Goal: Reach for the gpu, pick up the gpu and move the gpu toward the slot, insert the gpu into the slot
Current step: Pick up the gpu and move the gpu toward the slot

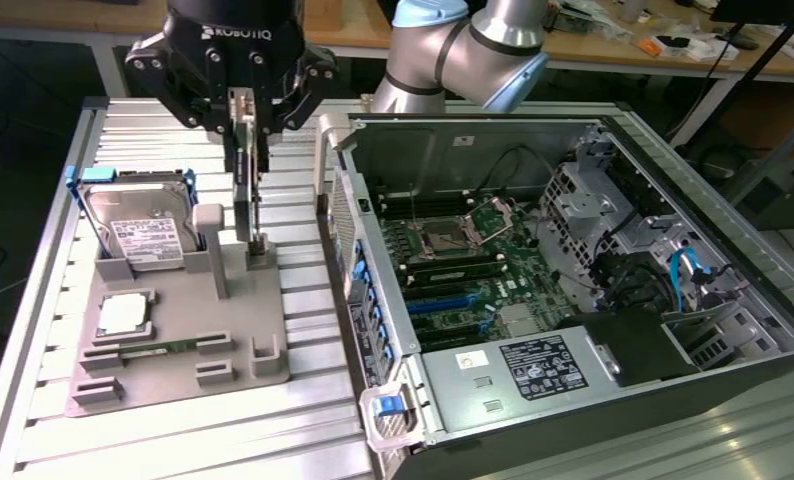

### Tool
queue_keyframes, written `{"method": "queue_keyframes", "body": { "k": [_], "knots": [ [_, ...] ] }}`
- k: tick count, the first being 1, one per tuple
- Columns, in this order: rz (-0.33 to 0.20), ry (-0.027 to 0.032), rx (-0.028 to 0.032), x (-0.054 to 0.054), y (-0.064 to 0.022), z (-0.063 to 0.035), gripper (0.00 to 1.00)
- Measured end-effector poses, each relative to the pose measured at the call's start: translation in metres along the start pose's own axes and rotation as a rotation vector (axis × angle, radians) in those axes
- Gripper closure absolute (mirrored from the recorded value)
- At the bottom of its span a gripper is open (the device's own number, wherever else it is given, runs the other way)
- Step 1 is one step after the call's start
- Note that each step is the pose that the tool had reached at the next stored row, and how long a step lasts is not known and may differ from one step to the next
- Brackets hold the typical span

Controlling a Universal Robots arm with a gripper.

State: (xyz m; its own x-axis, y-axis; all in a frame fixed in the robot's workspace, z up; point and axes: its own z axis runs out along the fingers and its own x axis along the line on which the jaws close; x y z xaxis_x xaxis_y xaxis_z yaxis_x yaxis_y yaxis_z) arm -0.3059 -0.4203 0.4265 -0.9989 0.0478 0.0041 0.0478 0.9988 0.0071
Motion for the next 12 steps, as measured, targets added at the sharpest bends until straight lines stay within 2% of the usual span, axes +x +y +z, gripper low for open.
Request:
{"method": "queue_keyframes", "body": {
  "k": [4, 12],
  "knots": [
    [0.001, -0.0004, 0.0016, -0.002, 0.0003, -0.0072, 0.72],
    [0.002, -0.0002, 0.0030, -0.030, 0.0015, -0.0110, 0.72]
  ]
}}
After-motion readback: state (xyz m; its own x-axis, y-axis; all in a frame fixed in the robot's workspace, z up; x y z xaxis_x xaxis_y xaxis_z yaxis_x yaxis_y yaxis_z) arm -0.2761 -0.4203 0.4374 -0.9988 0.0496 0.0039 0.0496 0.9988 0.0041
